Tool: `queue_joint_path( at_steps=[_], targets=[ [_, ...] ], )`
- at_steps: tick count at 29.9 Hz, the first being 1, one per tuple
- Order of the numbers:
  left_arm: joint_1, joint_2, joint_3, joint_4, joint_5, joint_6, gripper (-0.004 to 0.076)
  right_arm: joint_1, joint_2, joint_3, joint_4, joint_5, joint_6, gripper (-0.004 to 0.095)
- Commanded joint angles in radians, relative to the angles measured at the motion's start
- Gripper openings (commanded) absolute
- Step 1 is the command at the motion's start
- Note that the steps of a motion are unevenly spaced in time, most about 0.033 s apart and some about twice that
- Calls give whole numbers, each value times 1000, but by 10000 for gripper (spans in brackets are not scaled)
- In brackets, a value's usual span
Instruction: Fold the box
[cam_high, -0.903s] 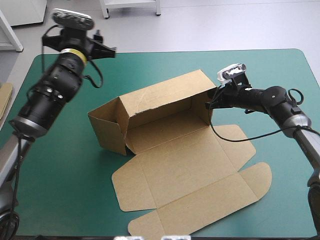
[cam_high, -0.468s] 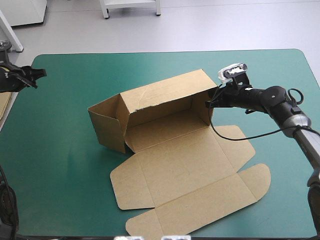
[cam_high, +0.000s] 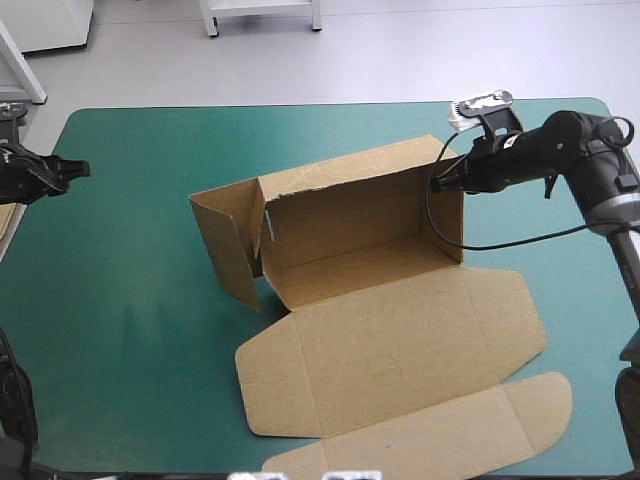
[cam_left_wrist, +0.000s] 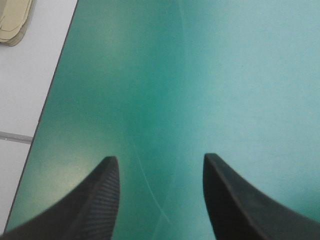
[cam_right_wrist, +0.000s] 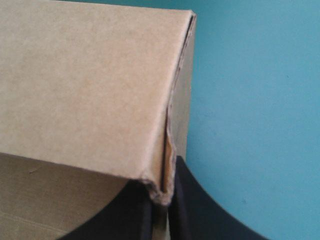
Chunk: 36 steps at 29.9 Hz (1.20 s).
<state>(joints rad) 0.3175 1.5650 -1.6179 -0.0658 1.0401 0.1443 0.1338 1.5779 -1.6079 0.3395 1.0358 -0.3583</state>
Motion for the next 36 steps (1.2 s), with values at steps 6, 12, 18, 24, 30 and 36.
queue_joint_path(
  at_steps=[6, 12, 18, 24, 30, 36],
  targets=[
    [2, -41, -34, -4, -2, 7, 353, 0, -8, -191, -210, 210, 161, -17],
    [0, -41, -34, -49, 23, 29, 353, 0, 90, -191, -150, 210, 170, -17],
    [0, -41, -34, -52, 23, 32, 352, 0, 224, -254, -148, 185, 184, 32],
    [0, -41, -34, -55, 19, 32, 351, 0, 341, -405, -144, 119, 186, 477],
    [0, -41, -34, -78, 19, 35, 349, 0, 395, -511, -144, 39, 218, 656],
    [0, -41, -34, -96, -1, 59, 349, 0, 345, -613, -166, 187, 204, 608]
  ],
)
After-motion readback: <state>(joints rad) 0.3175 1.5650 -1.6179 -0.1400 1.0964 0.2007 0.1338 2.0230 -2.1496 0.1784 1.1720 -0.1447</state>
